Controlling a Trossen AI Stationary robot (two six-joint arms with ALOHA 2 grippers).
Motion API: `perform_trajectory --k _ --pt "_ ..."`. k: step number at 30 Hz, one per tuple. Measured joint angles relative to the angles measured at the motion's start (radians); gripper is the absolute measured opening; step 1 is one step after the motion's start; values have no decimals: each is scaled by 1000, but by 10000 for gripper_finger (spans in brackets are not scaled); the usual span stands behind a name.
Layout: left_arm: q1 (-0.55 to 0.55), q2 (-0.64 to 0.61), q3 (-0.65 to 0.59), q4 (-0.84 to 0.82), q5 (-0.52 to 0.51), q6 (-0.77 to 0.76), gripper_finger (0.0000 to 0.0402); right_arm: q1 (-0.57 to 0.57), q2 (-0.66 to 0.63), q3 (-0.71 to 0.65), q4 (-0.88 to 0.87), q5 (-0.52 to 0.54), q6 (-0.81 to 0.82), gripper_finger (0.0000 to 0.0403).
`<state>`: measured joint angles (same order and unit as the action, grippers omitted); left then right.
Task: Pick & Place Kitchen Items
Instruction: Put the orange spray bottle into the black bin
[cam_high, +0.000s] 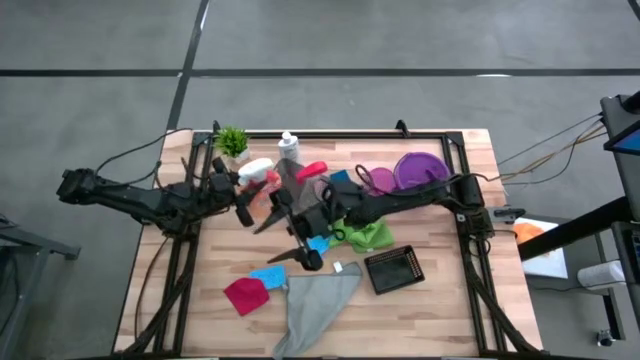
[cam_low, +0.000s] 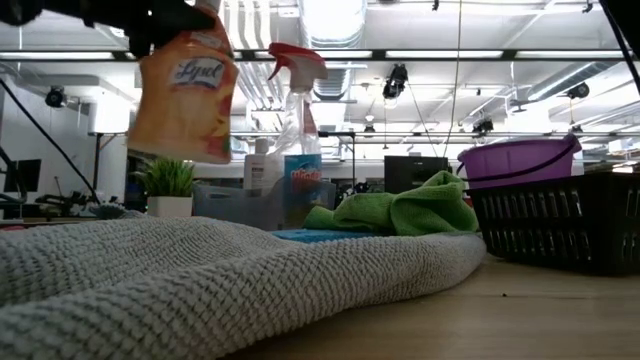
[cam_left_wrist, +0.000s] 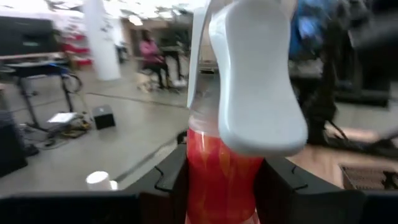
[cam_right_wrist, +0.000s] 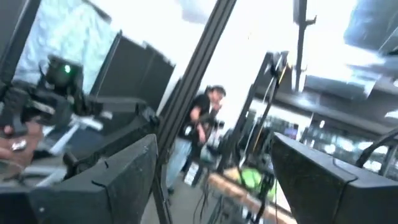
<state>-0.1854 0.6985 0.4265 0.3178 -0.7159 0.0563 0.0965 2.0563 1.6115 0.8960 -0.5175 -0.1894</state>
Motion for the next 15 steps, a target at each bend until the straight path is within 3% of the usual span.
perform_trajectory --k 4,9,15 --pt "1 6 -127 301 -115 57 127 3 -31 -116 93 22 34 288" --pt "22 25 -244 624 -148 130 127 17 -119 -243 96 66 20 282" --pt "72 106 -255 687 -136 106 127 67 -262 -411 93 133 -78 282"
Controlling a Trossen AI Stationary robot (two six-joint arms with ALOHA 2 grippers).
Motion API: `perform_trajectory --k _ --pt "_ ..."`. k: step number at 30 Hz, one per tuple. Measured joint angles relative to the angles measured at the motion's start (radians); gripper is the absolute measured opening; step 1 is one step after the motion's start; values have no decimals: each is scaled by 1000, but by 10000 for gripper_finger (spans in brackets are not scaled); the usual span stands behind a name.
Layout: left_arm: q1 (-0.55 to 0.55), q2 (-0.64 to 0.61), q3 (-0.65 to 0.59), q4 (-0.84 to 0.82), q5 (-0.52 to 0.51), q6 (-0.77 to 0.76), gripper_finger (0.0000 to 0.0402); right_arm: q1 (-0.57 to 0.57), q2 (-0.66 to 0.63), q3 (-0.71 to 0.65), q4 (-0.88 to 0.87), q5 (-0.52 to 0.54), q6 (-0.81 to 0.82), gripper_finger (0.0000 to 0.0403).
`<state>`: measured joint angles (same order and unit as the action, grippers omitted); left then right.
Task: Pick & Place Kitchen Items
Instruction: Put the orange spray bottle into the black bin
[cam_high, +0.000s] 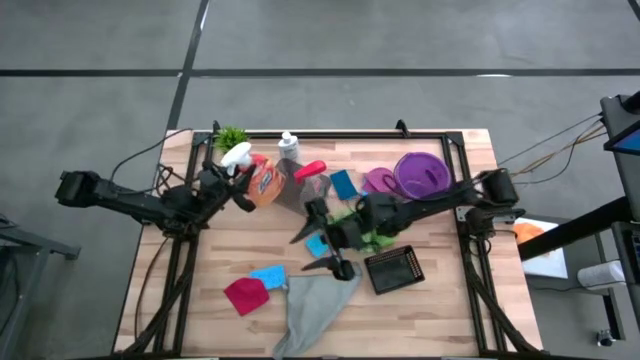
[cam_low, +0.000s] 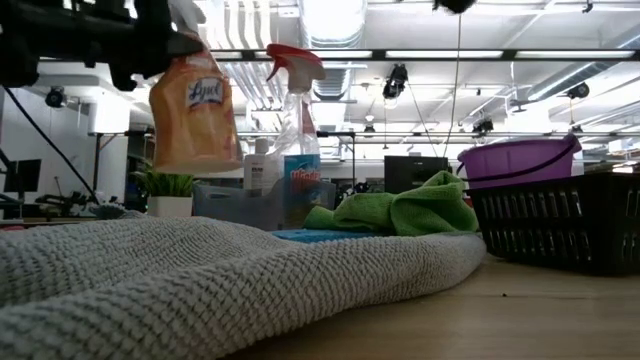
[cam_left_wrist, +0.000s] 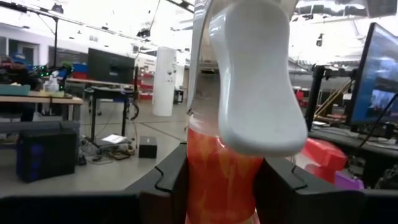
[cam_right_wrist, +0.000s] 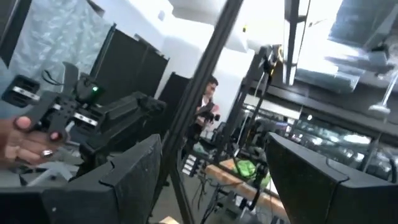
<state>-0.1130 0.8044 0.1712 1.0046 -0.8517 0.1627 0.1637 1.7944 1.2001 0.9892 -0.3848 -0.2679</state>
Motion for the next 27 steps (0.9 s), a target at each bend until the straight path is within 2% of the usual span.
perform_trajectory --k 7,12,21,27 --pt "34 153 113 5 16 8 127 55 -208 -186 -46 131 -69 282" --pt "59 276 189 12 12 -15 127 85 -310 -272 -115 219 -77 282" --pt "113 525 280 128 -30 -62 127 121 -362 -340 -142 265 -106 282" --pt "123 668 358 132 -56 -62 127 122 -359 -340 -149 265 -122 282"
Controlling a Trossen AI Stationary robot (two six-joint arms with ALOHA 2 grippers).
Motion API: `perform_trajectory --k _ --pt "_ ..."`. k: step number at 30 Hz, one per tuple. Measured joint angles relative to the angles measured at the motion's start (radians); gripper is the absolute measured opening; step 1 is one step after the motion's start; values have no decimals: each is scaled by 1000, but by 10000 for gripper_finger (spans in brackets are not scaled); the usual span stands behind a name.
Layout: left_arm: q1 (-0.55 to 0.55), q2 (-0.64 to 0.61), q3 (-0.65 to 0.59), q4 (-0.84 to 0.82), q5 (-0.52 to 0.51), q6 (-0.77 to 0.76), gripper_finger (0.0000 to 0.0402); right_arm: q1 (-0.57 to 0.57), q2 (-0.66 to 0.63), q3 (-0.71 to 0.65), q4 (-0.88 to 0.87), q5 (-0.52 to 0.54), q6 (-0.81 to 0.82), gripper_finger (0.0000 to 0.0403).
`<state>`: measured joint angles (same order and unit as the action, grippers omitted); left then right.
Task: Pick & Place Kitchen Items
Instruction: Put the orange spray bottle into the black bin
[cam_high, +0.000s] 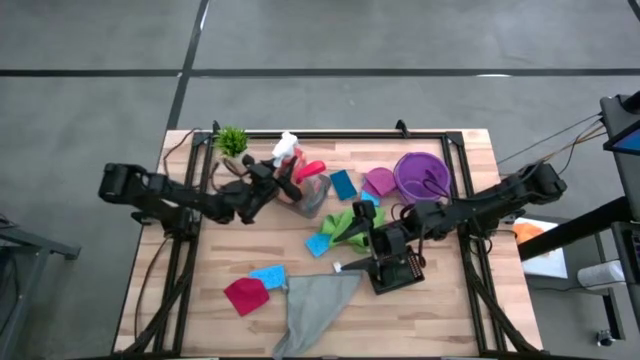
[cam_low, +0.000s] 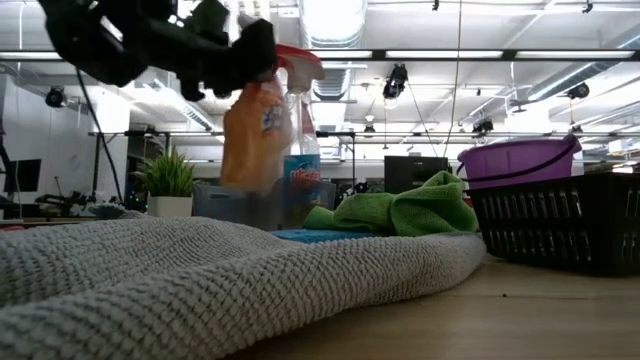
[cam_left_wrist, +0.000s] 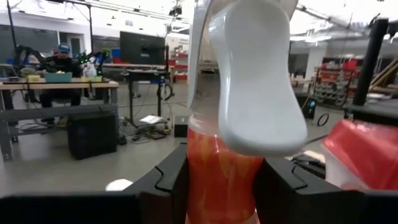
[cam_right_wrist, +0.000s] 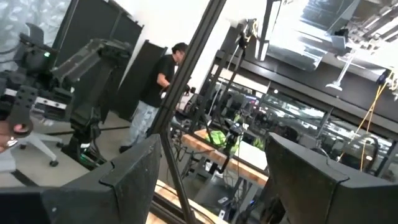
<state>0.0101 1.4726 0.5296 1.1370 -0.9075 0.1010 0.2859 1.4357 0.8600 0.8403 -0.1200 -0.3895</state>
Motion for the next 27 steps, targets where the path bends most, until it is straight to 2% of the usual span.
perform_trajectory --k 5,9,15,27 --pt "0 79 40 8 -25 -34 127 0 1 0 -12 1 0 282" --pt "1 113 41 26 -43 -103 127 0 1 0 -15 4 0 282" --pt "1 157 41 43 -70 -124 127 0 1 0 -19 4 0 282" --pt "6 161 41 18 -69 -156 133 0 1 0 -19 4 0 282"
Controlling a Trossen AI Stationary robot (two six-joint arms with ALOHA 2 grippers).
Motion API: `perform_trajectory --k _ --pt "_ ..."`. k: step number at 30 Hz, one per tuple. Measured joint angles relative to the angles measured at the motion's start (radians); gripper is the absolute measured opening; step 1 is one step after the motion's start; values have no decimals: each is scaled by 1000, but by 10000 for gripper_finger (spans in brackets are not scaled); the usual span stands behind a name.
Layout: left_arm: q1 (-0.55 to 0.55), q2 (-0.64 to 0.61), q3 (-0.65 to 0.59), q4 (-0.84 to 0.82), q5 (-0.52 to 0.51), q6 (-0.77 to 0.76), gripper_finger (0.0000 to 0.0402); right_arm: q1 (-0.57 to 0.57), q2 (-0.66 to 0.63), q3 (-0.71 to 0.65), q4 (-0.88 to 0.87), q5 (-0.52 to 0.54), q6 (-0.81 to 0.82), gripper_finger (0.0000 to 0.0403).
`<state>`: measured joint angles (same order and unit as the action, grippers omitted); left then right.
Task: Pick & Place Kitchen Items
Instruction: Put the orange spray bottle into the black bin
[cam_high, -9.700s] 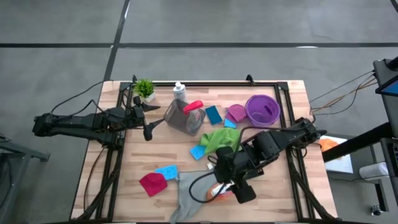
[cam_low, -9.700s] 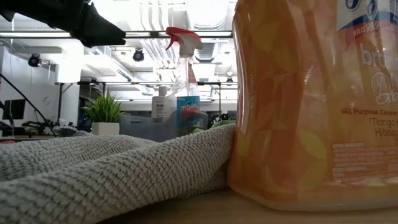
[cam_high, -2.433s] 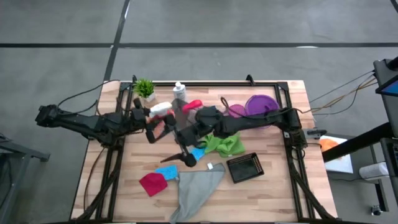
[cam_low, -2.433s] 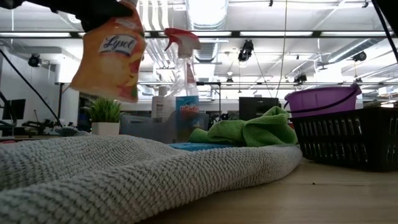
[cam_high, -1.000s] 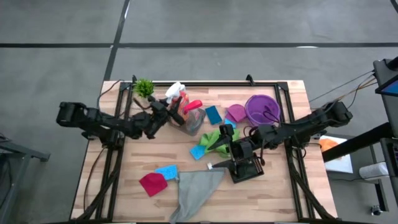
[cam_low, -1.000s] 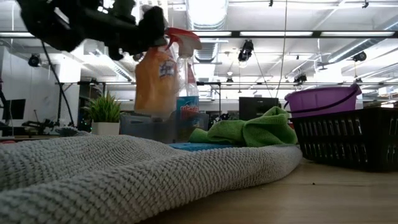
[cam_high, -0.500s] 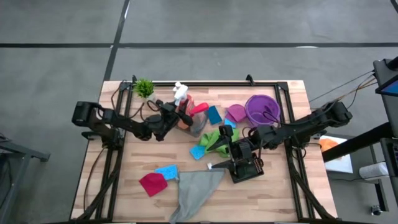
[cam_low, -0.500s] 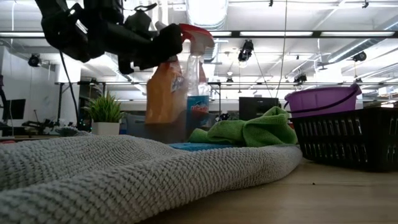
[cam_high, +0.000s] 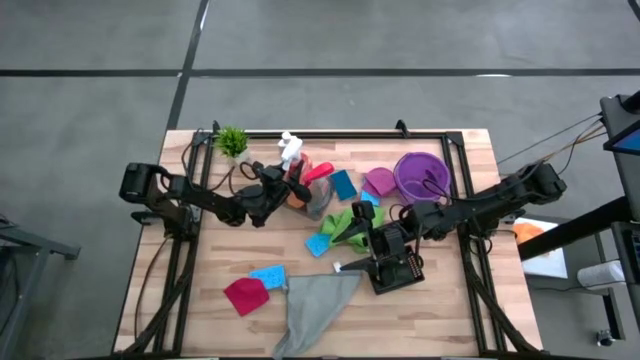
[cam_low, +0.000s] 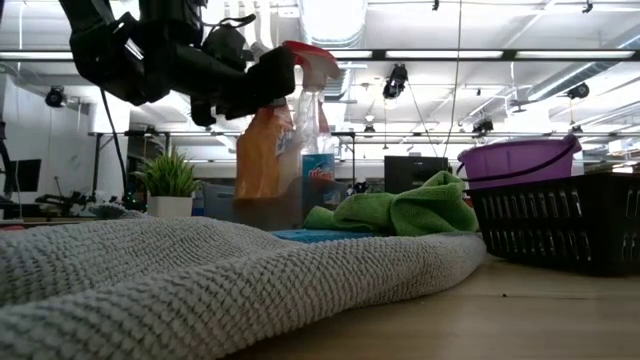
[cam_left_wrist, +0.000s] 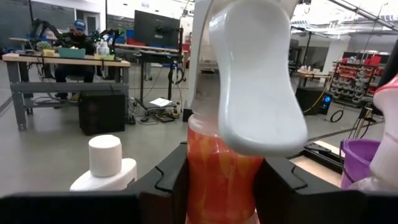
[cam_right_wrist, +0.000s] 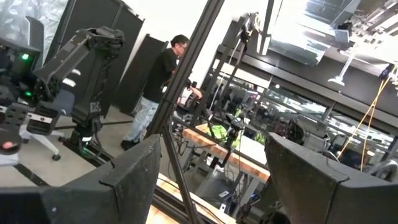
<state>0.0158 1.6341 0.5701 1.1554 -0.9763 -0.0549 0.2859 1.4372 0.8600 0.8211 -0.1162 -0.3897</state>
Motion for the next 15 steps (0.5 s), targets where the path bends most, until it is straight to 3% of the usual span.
perform_trajectory --k 8,15 --pt "0 0 0 -3 3 -32 302 0 0 0 0 0 0 282" --pt "-5 -22 0 23 5 19 335 0 0 0 -1 0 0 282"
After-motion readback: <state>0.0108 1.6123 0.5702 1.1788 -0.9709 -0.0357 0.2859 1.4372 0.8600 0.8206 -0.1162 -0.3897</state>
